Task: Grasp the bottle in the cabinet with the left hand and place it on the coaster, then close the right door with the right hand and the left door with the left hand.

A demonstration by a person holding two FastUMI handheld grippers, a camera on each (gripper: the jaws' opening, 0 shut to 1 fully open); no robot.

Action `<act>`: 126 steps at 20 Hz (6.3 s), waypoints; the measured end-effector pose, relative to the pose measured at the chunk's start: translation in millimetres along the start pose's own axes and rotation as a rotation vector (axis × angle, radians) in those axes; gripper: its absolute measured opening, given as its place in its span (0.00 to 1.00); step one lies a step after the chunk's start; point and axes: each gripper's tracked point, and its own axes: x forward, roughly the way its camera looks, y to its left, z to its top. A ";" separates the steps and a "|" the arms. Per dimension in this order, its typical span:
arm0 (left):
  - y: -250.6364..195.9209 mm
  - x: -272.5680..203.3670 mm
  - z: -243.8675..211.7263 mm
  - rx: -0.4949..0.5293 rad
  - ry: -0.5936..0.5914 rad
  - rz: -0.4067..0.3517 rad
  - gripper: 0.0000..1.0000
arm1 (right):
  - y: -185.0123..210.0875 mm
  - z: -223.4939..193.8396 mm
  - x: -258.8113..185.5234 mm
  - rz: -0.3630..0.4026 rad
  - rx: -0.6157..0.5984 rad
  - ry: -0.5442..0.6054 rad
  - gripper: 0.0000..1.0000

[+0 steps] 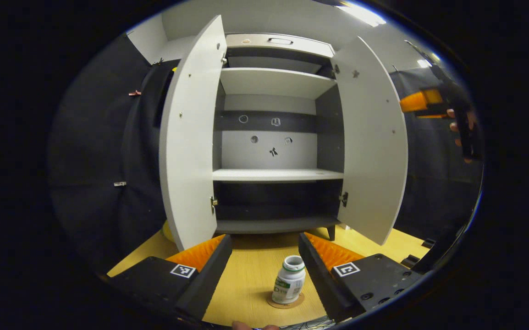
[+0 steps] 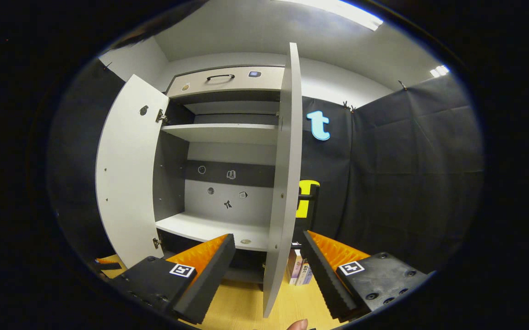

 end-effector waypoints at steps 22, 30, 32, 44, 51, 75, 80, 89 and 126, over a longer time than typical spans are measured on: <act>20.4 -18.9 156.5 0.025 -0.056 0.252 0.95 | -132.3 -14.3 71.4 -0.127 0.088 0.034 0.98; 39.8 -22.1 145.0 0.031 -0.030 0.285 0.95 | -119.6 -17.7 74.8 -0.099 0.137 0.047 0.96; 46.4 -23.6 140.5 0.030 -0.022 0.288 0.95 | -109.4 -17.6 74.1 -0.100 0.138 0.045 0.96; 81.6 -15.8 135.8 0.003 -0.029 0.266 0.95 | -17.5 -13.6 81.6 0.010 0.127 0.060 0.96; 97.6 -9.1 134.1 0.019 -0.033 0.243 0.95 | 37.8 -16.0 103.1 0.061 0.111 0.055 0.96; 193.7 -21.4 135.6 0.040 -0.027 0.280 0.95 | 117.9 -13.2 148.8 0.007 0.073 0.033 0.96; 209.5 1.5 154.0 0.044 -0.050 0.252 0.94 | 109.4 5.9 108.2 -0.036 0.063 0.005 0.96; 251.1 64.5 182.0 0.019 -0.082 0.264 0.94 | 58.7 4.8 50.6 -0.165 -0.016 0.025 0.96; 14.5 153.8 202.8 0.018 -0.057 0.046 0.92 | -112.1 -29.1 6.7 -0.295 0.034 0.091 0.96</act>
